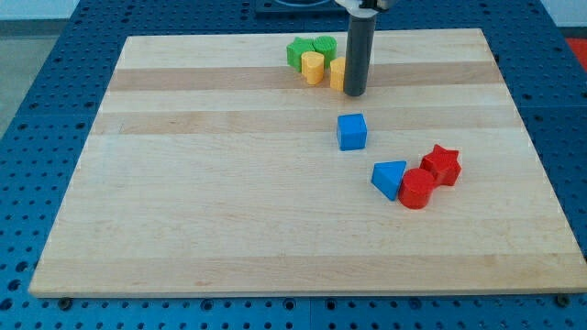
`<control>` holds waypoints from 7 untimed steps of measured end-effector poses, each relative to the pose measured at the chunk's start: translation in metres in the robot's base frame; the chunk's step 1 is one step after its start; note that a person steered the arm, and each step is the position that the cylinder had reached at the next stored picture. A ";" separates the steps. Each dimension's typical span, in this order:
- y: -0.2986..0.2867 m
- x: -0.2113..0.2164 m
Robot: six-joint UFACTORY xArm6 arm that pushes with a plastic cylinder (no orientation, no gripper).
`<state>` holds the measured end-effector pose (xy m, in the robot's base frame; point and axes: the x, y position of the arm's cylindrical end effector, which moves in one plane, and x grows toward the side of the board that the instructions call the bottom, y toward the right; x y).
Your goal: Place the pointer to the right of the blue cube
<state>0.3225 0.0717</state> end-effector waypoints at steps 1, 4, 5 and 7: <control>0.000 -0.009; -0.006 -0.015; -0.009 -0.015; 0.000 0.008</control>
<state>0.3304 0.0721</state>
